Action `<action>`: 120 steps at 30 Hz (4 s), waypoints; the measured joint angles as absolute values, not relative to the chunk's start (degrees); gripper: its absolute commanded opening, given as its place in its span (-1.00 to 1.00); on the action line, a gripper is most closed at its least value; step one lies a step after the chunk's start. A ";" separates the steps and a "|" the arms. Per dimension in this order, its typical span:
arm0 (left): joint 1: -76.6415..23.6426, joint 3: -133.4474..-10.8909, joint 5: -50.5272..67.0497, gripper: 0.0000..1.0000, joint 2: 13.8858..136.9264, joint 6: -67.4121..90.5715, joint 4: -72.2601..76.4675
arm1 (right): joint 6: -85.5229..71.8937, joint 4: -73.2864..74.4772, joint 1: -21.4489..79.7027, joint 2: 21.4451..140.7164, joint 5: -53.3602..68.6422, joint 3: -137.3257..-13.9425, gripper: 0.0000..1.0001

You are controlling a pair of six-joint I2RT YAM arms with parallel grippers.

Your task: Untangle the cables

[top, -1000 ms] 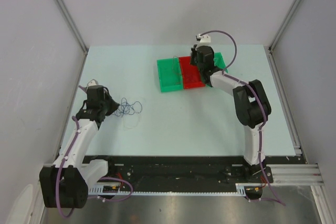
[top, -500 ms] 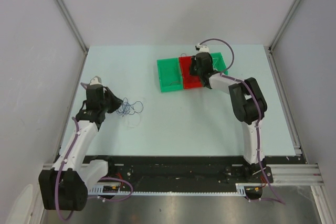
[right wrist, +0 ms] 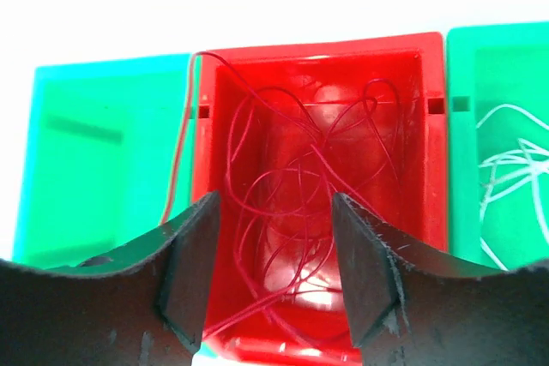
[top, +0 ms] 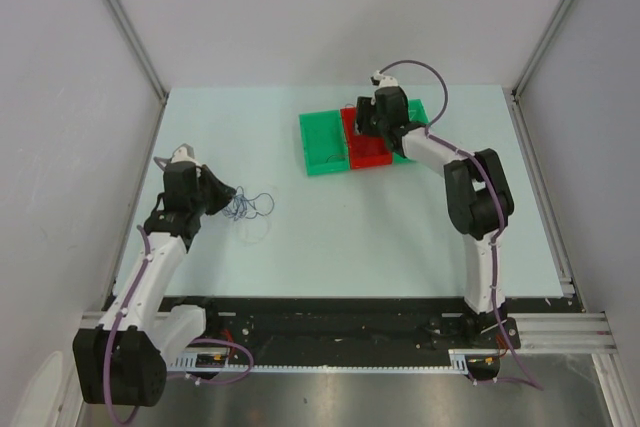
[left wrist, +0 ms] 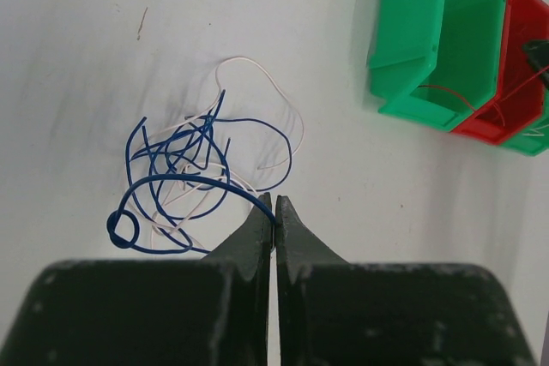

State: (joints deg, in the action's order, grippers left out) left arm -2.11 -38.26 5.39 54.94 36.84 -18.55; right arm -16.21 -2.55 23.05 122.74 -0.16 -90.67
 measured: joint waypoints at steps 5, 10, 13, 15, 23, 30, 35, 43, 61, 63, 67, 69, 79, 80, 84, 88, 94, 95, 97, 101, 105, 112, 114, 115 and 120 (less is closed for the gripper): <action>-2.13 -38.26 5.39 -0.99 54.22 36.82 -18.52 | -14.81 1.65 24.12 116.11 -4.56 -90.70 0.36; -2.13 -38.26 5.39 -0.99 53.80 36.56 -18.50 | -4.80 2.39 25.10 108.95 -2.68 -87.96 0.49; -2.13 -38.26 5.39 -0.99 53.84 36.42 -18.50 | 7.62 3.57 27.16 105.10 0.78 -84.12 0.52; -2.13 -38.26 5.43 -0.99 54.02 36.40 -18.48 | 16.88 5.02 30.37 104.51 2.20 -83.11 0.55; -2.13 -38.26 5.82 -0.99 54.61 36.38 -18.50 | 42.17 11.03 42.24 109.43 2.15 -85.08 0.44; -2.13 -38.24 5.80 -0.99 54.33 36.36 -18.50 | 44.62 21.43 40.29 122.83 -1.19 -100.88 0.30; -2.13 -38.24 5.80 -0.99 54.22 36.36 -18.50 | 44.77 25.80 39.00 126.10 -2.63 -104.53 0.10; -2.13 -38.24 5.76 -0.99 54.22 36.34 -18.50 | 45.10 29.32 38.76 126.50 -3.42 -105.80 -0.17; -2.13 -38.24 5.13 -0.99 53.56 35.97 -18.50 | 45.32 30.37 38.24 128.38 -3.97 -107.96 -1.00; -2.13 -38.24 5.13 -0.99 53.52 35.97 -18.50 | 44.62 29.78 38.22 128.25 -3.55 -108.25 -1.00; -2.13 -38.22 5.13 -0.99 53.49 35.97 -18.50 | 40.99 26.00 37.80 126.32 -2.70 -106.85 -1.00; -2.13 -38.22 5.13 -0.99 53.49 35.99 -18.50 | 36.93 22.68 36.93 123.76 -2.46 -104.73 -1.00; -2.13 -38.22 5.69 -0.99 53.76 35.97 -18.50 | 13.61 7.51 24.08 115.87 -3.18 -97.89 -1.00; -2.13 -38.22 5.87 -1.00 53.87 35.97 -18.50 | 12.40 7.03 23.31 116.29 -3.18 -97.21 -1.00; -2.28 -38.22 6.52 -0.99 54.46 35.97 -18.50 | 7.60 6.00 22.79 120.62 -4.14 -96.38 -1.00; -3.16 -38.28 6.92 -0.99 54.61 35.99 -18.48 | 5.63 6.20 24.10 124.05 -4.99 -96.23 -0.84; -6.92 -40.38 7.55 -0.99 55.81 35.99 -18.44 | 5.17 6.22 25.76 124.29 -6.42 -96.36 0.33; -7.57 -40.95 7.68 -0.99 56.05 35.97 -18.33 | 4.91 6.28 25.89 124.14 -6.79 -96.36 0.51; -9.41 -42.59 7.73 -0.99 56.73 35.97 -18.11 | 4.99 6.31 26.33 123.09 -7.81 -95.98 0.99; -13.15 -46.17 7.75 -0.99 57.87 35.97 -17.67 | 4.08 3.42 26.92 112.71 -8.64 -86.98 1.00; -17.67 -50.89 8.47 -0.99 58.87 35.73 -16.88 | -0.03 -0.75 25.78 95.96 -0.01 -76.01 0.99; -27.86 -62.06 13.28 -0.99 62.50 33.23 -12.73 | -9.89 -9.32 18.59 81.36 27.35 -66.04 0.99; -30.30 -64.42 14.81 -0.99 63.46 32.45 -11.09 | -10.50 -9.37 19.11 80.53 31.90 -62.54 0.99; -31.42 -65.41 15.31 -0.99 63.83 32.18 -10.55 | -10.46 -8.82 19.77 80.23 33.39 -60.73 0.99; -34.48 -67.90 16.82 -0.99 65.17 31.35 -8.54 | -6.35 -4.23 26.48 78.78 33.19 -54.63 1.00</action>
State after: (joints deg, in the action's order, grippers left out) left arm -34.48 -67.90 16.82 65.17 31.35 -8.54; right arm -6.35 -4.23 26.48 78.78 33.19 -54.63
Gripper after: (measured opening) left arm 0.011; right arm 0.995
